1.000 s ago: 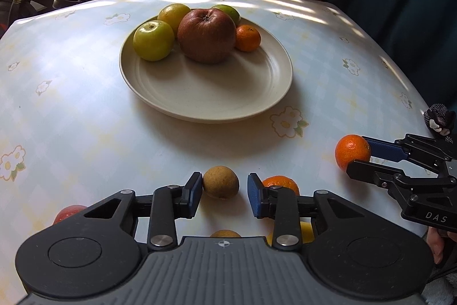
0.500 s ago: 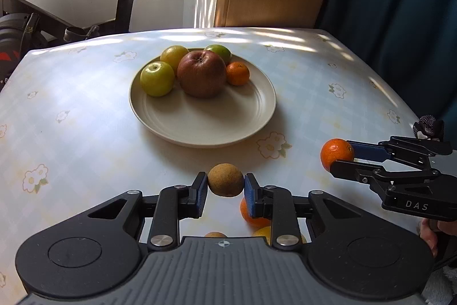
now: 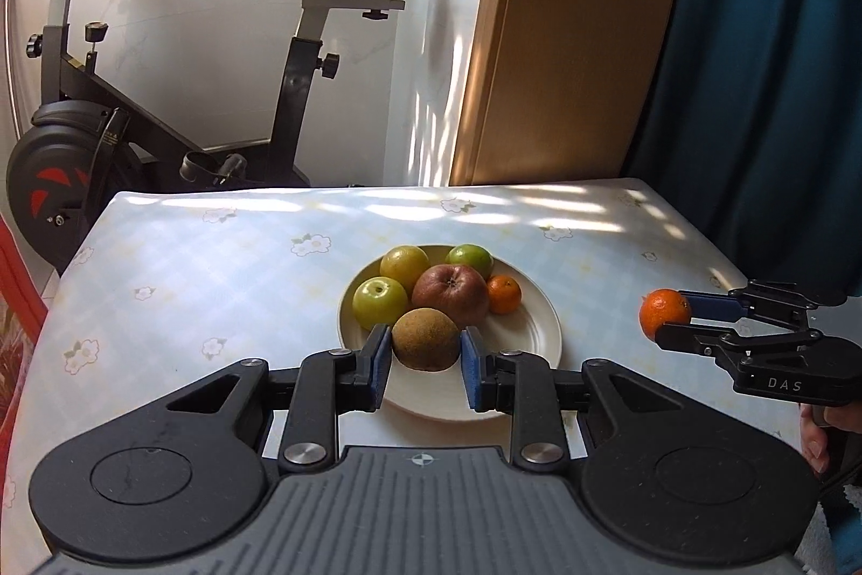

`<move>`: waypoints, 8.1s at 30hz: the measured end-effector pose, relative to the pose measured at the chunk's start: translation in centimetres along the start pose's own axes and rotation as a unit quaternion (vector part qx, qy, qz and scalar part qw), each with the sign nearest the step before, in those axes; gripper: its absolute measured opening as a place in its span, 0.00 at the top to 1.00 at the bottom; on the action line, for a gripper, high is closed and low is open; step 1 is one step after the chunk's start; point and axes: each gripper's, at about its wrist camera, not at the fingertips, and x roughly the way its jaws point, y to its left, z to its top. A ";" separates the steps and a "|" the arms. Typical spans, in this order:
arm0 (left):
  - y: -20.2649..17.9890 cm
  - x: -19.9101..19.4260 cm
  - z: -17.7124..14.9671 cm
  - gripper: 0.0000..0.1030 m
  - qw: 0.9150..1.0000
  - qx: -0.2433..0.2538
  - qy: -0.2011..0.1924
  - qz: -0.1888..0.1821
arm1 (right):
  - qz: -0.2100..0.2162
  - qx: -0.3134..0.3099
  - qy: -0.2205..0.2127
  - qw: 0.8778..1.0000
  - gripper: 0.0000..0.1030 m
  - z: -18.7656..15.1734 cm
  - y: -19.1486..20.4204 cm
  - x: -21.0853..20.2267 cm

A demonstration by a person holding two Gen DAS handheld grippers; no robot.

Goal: Organize fruits
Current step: 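Carry the kiwi and tangerine over the plate and open both grippers, then withdraw both tools from the plate and move the right tool to the red apple, then close the right gripper around the red apple while the left tool presses its top, then carry the red apple toward the plate in the right gripper while the left tool steadies it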

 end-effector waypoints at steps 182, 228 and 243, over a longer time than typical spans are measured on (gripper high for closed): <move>12.4 8.9 -4.8 0.55 0.960 -0.219 0.138 -0.111 | 0.197 -0.155 0.199 0.947 0.39 1.0 16.5 16.5; 9.6 9.1 -4.3 0.61 0.951 -0.212 0.148 -0.168 | 0.195 -0.090 0.138 0.967 0.42 -1.3 12.5 14.1; 6.8 9.2 -1.0 0.59 0.957 -0.185 0.137 -0.176 | 0.174 -0.081 0.095 0.977 0.42 0.2 8.9 11.5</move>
